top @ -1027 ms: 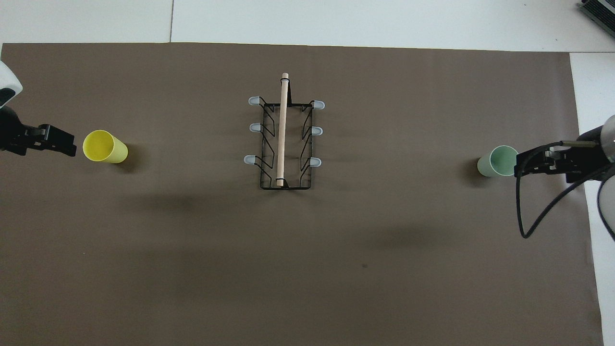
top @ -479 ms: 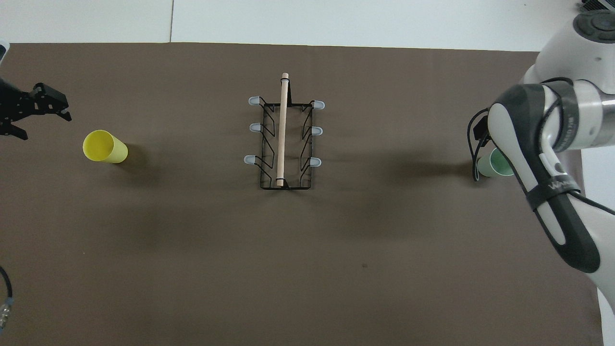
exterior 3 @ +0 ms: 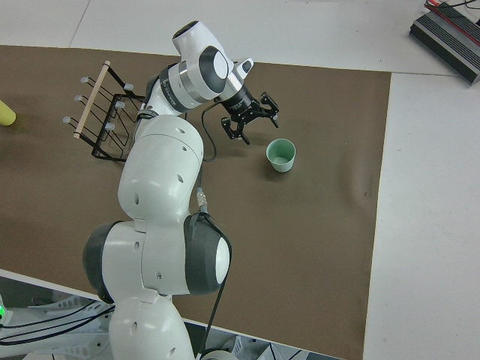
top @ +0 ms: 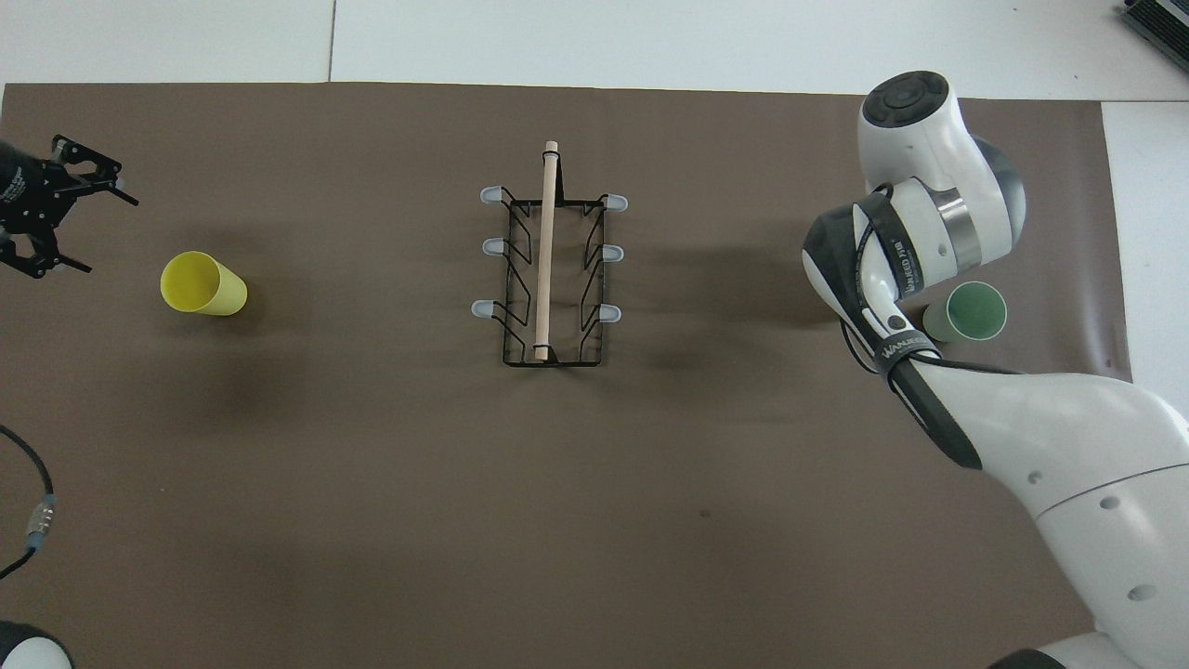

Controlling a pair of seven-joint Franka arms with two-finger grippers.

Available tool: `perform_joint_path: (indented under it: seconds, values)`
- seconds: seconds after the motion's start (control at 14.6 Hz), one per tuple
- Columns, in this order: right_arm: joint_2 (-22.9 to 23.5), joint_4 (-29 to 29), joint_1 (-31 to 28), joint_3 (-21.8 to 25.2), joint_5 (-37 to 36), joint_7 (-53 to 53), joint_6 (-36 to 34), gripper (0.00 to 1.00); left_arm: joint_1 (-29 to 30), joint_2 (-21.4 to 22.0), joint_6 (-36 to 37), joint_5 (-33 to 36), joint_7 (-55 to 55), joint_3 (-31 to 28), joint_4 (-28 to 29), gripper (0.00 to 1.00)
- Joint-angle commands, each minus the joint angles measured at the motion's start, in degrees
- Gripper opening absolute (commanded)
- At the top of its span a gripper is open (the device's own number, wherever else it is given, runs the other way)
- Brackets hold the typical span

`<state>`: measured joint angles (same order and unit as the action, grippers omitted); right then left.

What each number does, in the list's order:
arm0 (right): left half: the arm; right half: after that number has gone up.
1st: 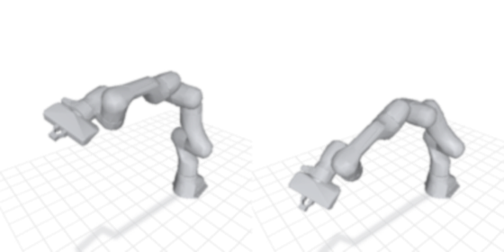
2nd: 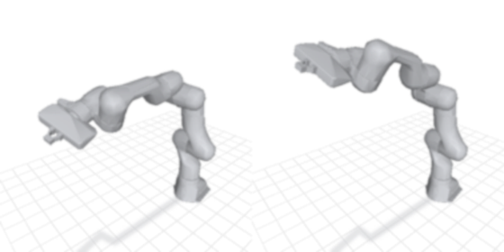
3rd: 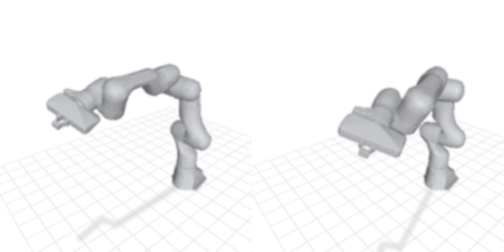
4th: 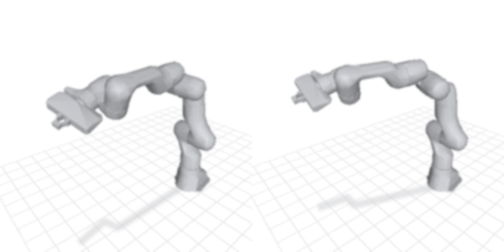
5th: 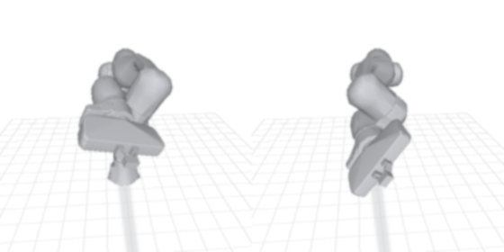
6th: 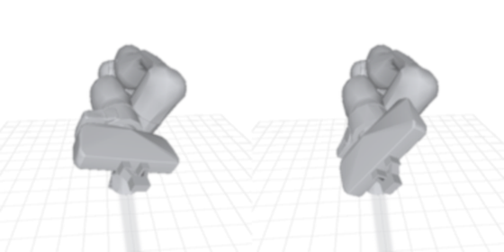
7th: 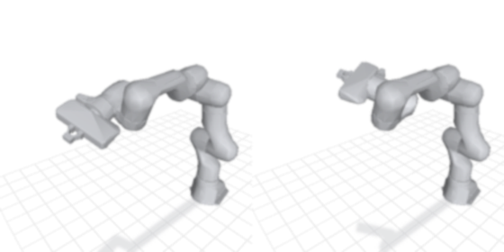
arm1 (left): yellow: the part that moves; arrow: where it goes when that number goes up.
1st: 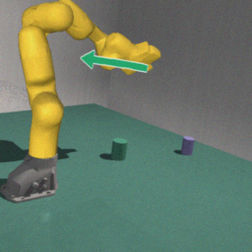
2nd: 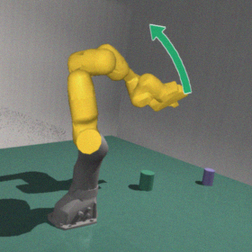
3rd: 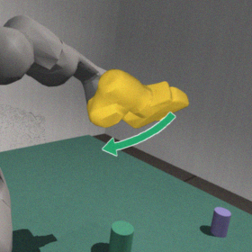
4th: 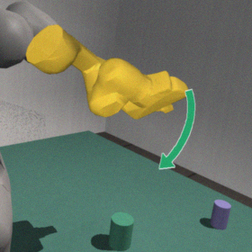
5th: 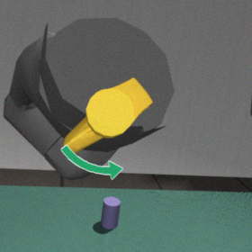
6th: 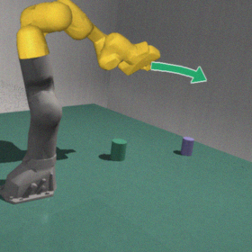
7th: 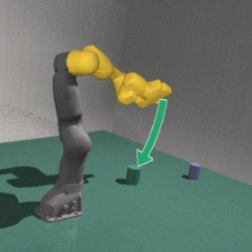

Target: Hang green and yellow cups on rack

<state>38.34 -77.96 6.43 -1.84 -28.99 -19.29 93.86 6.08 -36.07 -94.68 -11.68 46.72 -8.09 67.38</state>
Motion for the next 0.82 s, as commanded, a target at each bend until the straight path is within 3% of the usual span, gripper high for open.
perform_joint_path:
  seconds: [0.0,0.21,0.41,0.55,0.75]
  values:
    - [-0.9,-3.7,0.9,-1.0,-6.8,-11.7,-1.7,1.00,1.7,-1.5,-1.8,-4.4,7.5,-0.4,0.1,1.00]
    - [-1.3,-7.4,2.5,-1.1,-12.3,-21.1,-1.6,1.00,2.5,-0.4,-5.0,-8.9,13.5,-1.6,5.4,1.00]
    - [-2.7,-13.6,5.0,-1.1,-19.0,-23.2,-1.5,1.00,5.0,-0.8,-7.6,-14.2,17.5,-1.7,9.1,1.00]
    - [-3.1,-17.9,6.8,-1.1,-25.2,-23.2,-0.9,1.00,5.8,1.7,-9.6,-18.0,17.6,-1.8,15.7,1.00]
    - [-2.2,-19.9,8.7,-1.1,-31.2,-22.6,-1.2,1.00,6.9,5.8,-12.9,-26.3,17.4,-1.8,25.7,1.00]
